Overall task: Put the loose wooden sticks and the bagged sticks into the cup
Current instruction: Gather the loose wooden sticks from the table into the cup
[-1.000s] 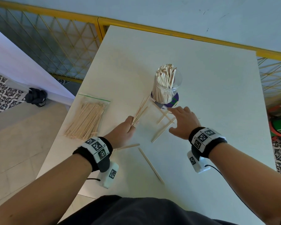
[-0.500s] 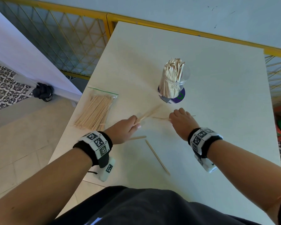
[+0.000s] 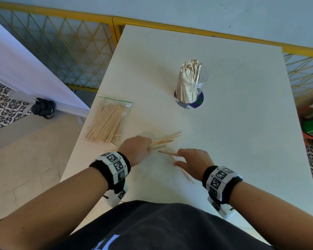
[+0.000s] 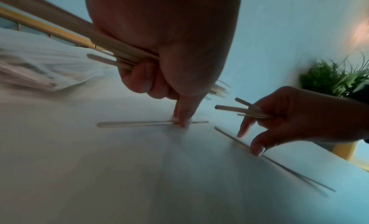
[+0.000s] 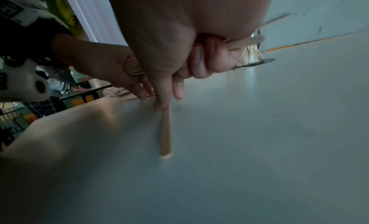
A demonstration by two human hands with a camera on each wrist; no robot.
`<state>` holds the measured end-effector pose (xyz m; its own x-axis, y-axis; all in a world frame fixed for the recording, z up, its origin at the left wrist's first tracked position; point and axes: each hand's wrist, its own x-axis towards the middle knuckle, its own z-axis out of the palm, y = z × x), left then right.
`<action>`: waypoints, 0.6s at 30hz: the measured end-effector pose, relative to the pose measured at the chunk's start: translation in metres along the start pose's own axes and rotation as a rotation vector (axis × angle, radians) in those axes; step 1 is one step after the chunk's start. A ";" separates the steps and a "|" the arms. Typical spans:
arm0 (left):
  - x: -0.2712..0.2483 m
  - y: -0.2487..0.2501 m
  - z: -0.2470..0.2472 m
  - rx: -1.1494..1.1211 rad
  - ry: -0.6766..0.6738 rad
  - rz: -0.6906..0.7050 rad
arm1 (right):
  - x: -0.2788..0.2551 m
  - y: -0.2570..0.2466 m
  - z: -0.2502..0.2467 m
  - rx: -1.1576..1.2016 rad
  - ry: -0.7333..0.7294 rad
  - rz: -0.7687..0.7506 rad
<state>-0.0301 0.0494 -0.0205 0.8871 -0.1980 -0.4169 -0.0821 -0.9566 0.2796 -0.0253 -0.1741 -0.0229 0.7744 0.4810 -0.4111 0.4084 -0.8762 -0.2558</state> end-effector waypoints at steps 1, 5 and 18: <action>0.002 0.003 -0.002 0.023 -0.007 -0.007 | 0.000 -0.003 0.002 0.006 0.002 0.029; 0.011 0.010 -0.010 0.097 -0.052 0.000 | -0.002 -0.010 0.003 -0.030 0.027 0.104; 0.043 0.015 -0.048 -0.303 -0.149 0.054 | 0.010 0.024 -0.044 0.584 0.094 0.266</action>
<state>0.0281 0.0365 0.0073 0.8075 -0.2970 -0.5097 0.0313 -0.8412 0.5399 0.0135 -0.1913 0.0049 0.8628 0.2213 -0.4546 -0.1132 -0.7917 -0.6003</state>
